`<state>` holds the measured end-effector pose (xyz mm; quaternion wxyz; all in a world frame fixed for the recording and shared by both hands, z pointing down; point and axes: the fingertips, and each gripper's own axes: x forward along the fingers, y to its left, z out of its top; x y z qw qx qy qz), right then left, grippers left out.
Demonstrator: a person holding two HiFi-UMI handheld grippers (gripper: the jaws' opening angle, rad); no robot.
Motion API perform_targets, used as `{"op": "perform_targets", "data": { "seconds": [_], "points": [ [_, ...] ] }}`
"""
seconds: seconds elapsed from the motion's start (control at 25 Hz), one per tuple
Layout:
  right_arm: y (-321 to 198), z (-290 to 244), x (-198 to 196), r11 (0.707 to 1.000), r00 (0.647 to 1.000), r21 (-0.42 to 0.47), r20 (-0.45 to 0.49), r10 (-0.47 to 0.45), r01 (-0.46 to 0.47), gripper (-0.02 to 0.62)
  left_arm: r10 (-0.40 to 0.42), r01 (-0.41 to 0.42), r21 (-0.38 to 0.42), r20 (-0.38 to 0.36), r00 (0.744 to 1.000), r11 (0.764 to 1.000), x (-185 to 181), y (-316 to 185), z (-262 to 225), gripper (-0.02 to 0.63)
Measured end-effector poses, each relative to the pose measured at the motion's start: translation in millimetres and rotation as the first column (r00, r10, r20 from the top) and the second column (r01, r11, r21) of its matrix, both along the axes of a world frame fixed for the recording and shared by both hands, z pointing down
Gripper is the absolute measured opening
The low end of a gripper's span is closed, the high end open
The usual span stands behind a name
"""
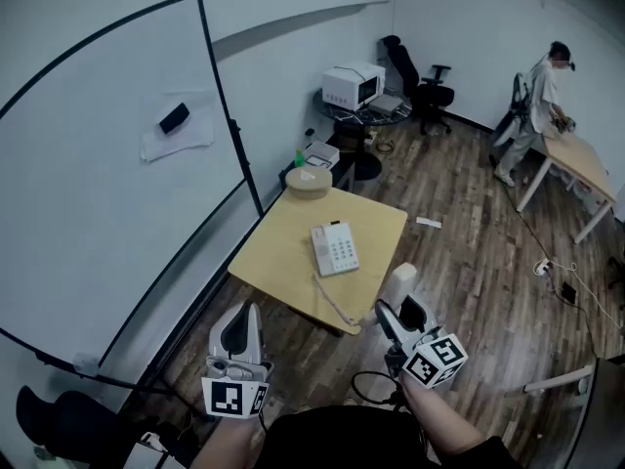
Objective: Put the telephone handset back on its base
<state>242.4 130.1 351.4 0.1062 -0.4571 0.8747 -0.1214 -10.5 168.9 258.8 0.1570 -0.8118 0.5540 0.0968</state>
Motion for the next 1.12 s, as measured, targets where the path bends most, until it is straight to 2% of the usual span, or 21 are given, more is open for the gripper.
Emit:
{"op": "perform_targets", "data": {
  "seconds": [0.48,0.76,1.12],
  "points": [
    [0,5,2,1.000,1.000,-0.016,-0.005,-0.012,0.012,0.230,-0.004,0.005,-0.009,0.016,1.000,1.000,8,4,3,0.000],
    [-12,8,8,1.000,0.999,-0.010,-0.024,-0.027,0.026,0.229,-0.039,0.040,0.000,0.044,0.998,0.999,18,5,7,0.000],
    [-53,8,-18,0.997,0.997,-0.011,-0.039,-0.072,0.072,0.229,-0.107,0.109,-0.023,0.055,0.993,0.994,-7,-15,11,0.000]
  ]
}}
